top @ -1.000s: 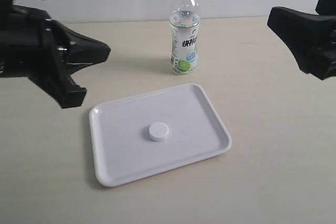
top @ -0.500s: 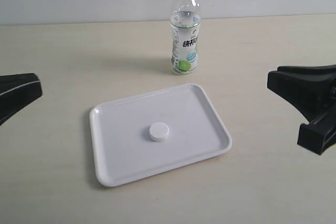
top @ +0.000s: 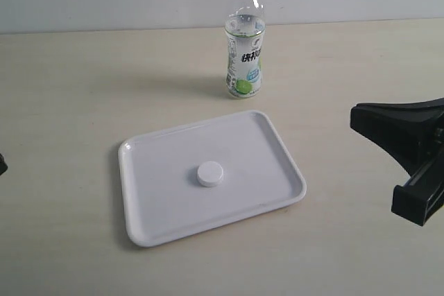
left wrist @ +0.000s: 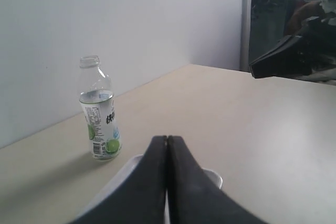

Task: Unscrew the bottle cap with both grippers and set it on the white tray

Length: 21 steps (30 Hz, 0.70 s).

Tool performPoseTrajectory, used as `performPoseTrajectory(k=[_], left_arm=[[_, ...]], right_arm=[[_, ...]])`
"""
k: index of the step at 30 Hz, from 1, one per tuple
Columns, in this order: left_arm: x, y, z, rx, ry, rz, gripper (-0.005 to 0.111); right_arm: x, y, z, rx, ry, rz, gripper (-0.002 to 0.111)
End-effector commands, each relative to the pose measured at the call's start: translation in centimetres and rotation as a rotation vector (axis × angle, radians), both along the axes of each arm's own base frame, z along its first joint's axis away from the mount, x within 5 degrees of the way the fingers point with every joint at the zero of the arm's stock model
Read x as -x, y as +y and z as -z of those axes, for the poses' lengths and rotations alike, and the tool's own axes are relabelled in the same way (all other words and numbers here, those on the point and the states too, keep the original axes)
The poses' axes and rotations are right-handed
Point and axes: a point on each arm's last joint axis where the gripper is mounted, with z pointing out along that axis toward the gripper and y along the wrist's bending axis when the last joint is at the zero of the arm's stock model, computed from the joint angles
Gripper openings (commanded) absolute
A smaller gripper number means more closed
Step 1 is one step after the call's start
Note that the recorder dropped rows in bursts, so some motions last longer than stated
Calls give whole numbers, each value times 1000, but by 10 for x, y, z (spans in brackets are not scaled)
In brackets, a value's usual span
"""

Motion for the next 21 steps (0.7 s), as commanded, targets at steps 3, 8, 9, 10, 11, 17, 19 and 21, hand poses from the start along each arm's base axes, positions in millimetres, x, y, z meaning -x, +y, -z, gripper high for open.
performPoseTrajectory(k=[3, 8, 9, 10, 11, 17, 19, 21], left_arm=[[2, -1, 4, 21, 27, 16, 0], [2, -1, 4, 20, 26, 16, 0], [2, -1, 4, 20, 26, 16, 0], [2, -1, 4, 20, 26, 16, 0], [2, -1, 4, 20, 26, 16, 0], [2, -1, 4, 20, 26, 16, 0], [2, -1, 4, 20, 26, 16, 0], [2, -1, 4, 20, 26, 16, 0]], right_arm=[[2, 1, 0, -56, 31, 5, 0], [2, 1, 0, -56, 31, 5, 0], [2, 1, 0, -56, 31, 5, 0], [2, 1, 0, -56, 31, 5, 0], [2, 1, 0, -56, 31, 5, 0], [2, 1, 0, -56, 31, 5, 0], [2, 1, 0, -56, 31, 5, 0], [2, 1, 0, -46, 26, 5, 0]])
